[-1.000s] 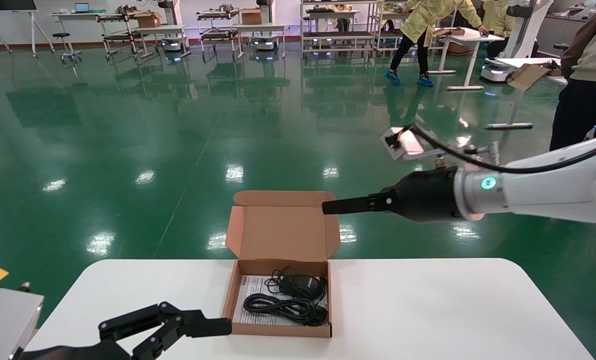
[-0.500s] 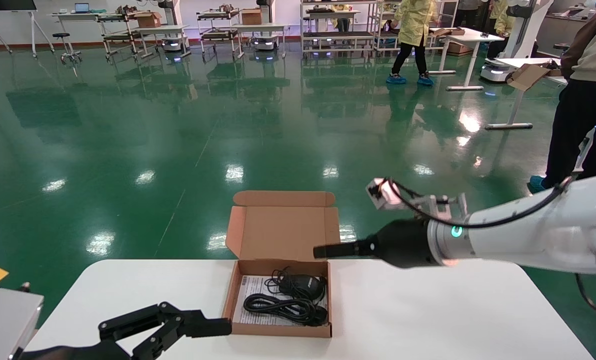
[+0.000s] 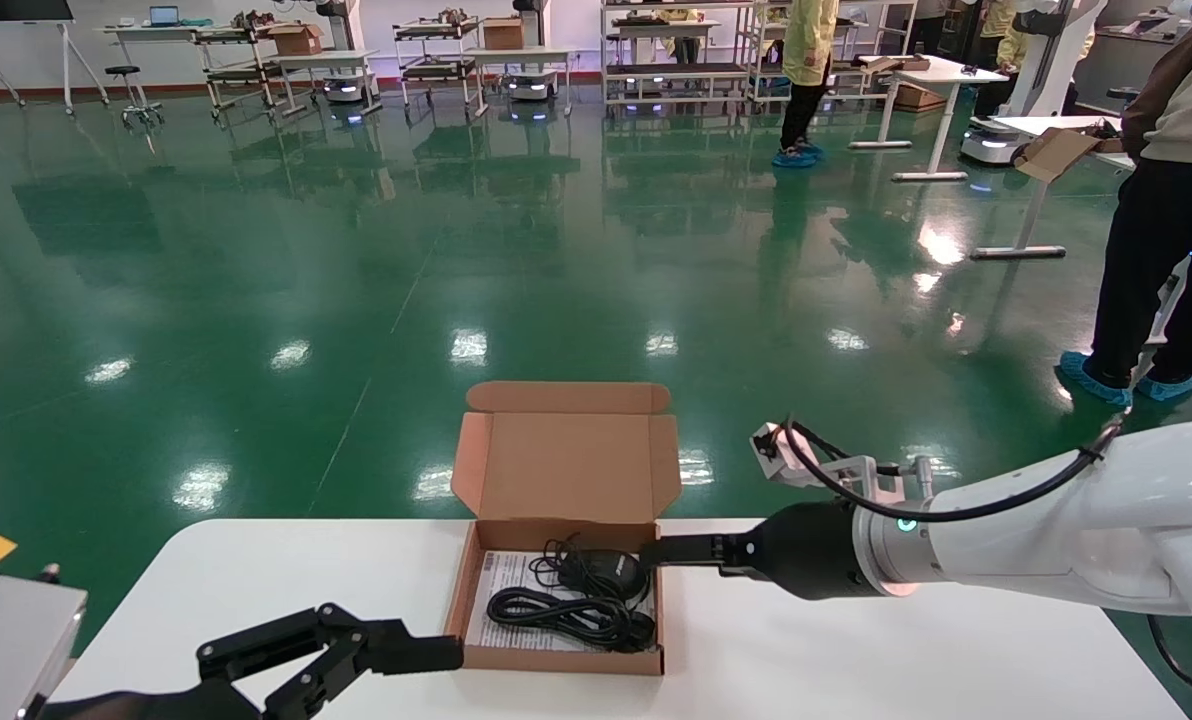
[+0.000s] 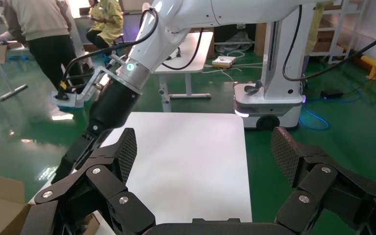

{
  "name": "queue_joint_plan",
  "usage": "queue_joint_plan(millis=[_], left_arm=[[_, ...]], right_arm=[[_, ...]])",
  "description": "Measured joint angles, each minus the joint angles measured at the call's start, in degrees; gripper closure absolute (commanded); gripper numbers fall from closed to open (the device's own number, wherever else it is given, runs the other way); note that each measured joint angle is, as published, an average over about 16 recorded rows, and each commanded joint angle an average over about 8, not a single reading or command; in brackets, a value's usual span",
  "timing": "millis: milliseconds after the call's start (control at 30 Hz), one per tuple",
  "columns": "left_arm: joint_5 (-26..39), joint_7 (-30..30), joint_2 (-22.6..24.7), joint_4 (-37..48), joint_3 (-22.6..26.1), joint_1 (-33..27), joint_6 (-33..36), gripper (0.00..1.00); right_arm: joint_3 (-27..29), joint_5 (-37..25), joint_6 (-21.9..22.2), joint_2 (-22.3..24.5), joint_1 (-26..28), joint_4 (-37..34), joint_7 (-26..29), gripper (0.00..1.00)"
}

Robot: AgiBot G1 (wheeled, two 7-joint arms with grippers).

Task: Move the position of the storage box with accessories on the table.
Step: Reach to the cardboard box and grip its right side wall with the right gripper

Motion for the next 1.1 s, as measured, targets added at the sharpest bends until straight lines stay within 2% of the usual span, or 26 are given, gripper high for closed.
queue_joint_plan(millis=[367,800,1100], left_arm=[[-0.03,0.02,-0.02,0.00,0.04,-0.01,-0.02,0.00],[-0.06,0.04,-0.03,0.00,0.08,-0.02,-0.04,0.00],[-0.08,0.06,-0.05,0.00,0.11,-0.02,-0.05,0.00]], right_arm=[[-1.65,-1.83,1.80,-0.09,-3.13,5.33,3.56,0.00],[-4.47,-4.39,7.87,0.12,-8.35,14.17,9.51,0.00],[-5.89,-5.80,11.56,0.71,-11.09,17.43,12.16,0.00]])
